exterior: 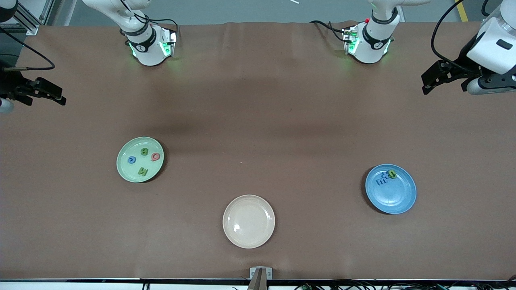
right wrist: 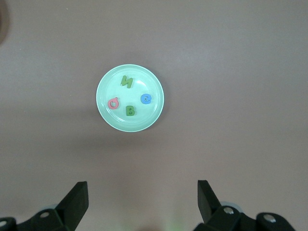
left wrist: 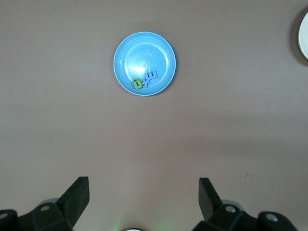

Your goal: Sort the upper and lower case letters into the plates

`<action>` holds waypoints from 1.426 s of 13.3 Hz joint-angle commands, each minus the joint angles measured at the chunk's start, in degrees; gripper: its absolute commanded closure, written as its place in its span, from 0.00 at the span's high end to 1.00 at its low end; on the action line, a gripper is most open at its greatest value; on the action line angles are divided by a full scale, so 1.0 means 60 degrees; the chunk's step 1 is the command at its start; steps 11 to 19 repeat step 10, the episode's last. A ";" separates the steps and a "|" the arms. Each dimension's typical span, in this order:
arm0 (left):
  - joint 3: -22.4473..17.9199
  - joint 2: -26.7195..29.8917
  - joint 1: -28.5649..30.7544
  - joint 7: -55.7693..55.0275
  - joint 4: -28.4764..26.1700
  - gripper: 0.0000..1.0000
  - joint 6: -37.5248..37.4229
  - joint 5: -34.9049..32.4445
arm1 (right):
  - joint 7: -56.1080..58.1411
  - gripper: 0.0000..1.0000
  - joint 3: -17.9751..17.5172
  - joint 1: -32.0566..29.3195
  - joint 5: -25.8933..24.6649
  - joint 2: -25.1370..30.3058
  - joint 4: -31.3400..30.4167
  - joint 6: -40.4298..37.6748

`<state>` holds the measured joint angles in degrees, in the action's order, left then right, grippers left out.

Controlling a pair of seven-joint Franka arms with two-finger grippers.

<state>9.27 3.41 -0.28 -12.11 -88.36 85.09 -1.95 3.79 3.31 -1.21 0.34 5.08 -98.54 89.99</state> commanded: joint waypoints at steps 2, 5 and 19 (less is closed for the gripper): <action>-0.0065 -0.0041 0.0076 0.0465 0.0240 1.00 -0.0134 0.0061 | -0.0061 1.00 -0.0141 -0.0179 0.0206 0.0106 -0.0027 0.0090; -0.0094 -0.0041 0.0091 0.0668 0.0255 1.00 -0.0148 0.0061 | -0.0032 1.00 -0.0126 -0.0194 0.0456 0.0121 -0.0027 0.0119; -0.0094 -0.0041 0.0222 0.0831 0.0284 1.00 -0.0148 0.0061 | 0.0012 1.00 -0.0185 -0.0121 0.0003 0.0135 -0.0013 0.0236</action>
